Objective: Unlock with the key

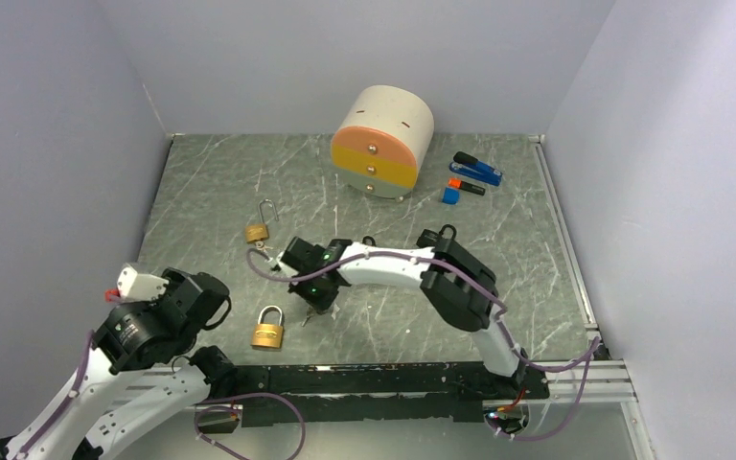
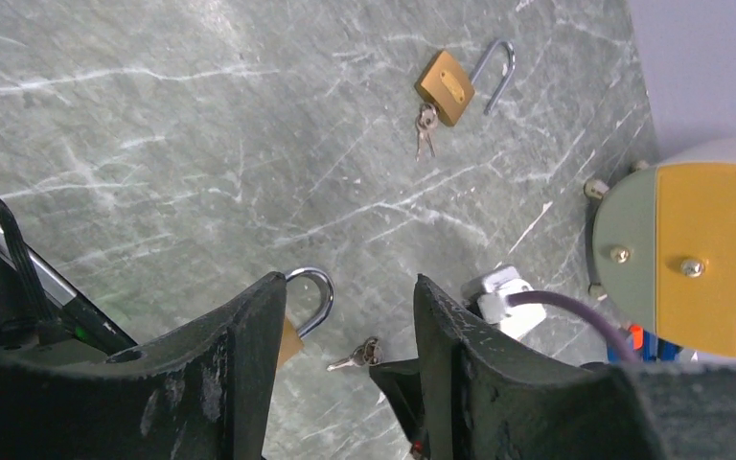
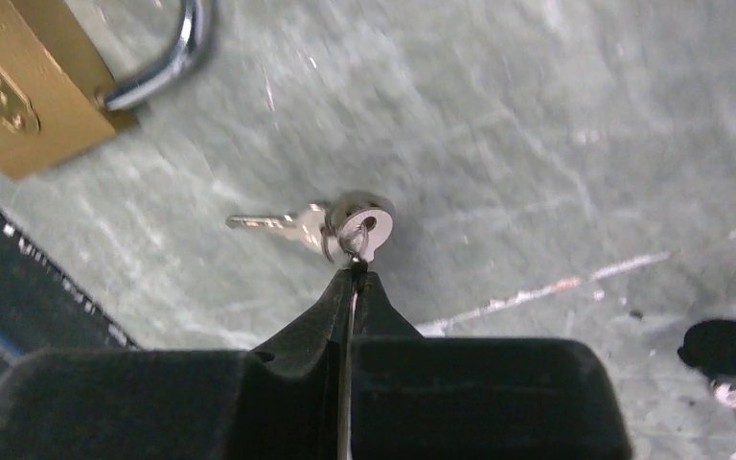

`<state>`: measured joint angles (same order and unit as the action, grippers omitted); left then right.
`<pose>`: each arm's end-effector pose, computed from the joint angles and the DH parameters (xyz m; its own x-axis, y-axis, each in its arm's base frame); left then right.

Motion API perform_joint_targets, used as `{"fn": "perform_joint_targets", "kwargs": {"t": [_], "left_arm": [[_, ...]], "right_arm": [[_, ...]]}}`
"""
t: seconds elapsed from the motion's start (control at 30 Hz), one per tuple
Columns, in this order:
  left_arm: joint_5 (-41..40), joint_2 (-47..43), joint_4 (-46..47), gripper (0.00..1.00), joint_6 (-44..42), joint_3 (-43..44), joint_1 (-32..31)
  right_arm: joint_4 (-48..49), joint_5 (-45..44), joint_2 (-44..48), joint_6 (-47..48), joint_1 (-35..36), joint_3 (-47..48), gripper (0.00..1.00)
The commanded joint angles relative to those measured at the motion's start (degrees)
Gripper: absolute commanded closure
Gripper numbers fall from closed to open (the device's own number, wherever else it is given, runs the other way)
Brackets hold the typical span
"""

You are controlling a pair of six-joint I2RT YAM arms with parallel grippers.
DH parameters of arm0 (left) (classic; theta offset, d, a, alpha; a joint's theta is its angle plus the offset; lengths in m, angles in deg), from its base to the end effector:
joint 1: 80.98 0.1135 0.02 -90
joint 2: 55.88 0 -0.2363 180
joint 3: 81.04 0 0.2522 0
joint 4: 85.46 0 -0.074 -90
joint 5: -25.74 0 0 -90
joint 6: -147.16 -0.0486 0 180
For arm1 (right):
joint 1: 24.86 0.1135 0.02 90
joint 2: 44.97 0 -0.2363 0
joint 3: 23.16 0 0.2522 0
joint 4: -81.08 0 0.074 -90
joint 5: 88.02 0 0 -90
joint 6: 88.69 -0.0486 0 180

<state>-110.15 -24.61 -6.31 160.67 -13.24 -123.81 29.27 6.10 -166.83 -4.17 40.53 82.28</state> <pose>0.0732 -0.0202 0.2891 -0.0838 -0.8451 -0.5279 -0.6999 0.4271 -0.5725 0.1768 0.3943 0.1292 -0.4726 -0.8031 -0.3628 -0.8768 0.4700 0.1018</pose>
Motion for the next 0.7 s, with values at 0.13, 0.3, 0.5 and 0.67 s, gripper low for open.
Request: {"fn": "perform_joint_targets", "kwargs": {"t": [0.13,0.3,0.5,0.67], "left_arm": [[4.6,-0.02,11.09,0.44,-6.57,-4.05,0.19],[8.96,2.71,16.68,0.4,-9.2,-6.5,0.2],[12.97,6.21,22.65,0.36,-10.59,-9.35,0.15],[12.52,7.06,21.69,0.35,-10.25,-9.22,0.2]], "right_arm": [[12.2,16.09,15.37,-6.4,-9.57,-12.44,1.0],[16.84,19.14,19.95,-8.16,-12.9,-18.15,1.0],[13.5,15.11,17.51,-7.05,-11.44,-16.67,0.79],[8.12,7.69,13.0,-6.02,-8.18,-13.32,0.59]]}}
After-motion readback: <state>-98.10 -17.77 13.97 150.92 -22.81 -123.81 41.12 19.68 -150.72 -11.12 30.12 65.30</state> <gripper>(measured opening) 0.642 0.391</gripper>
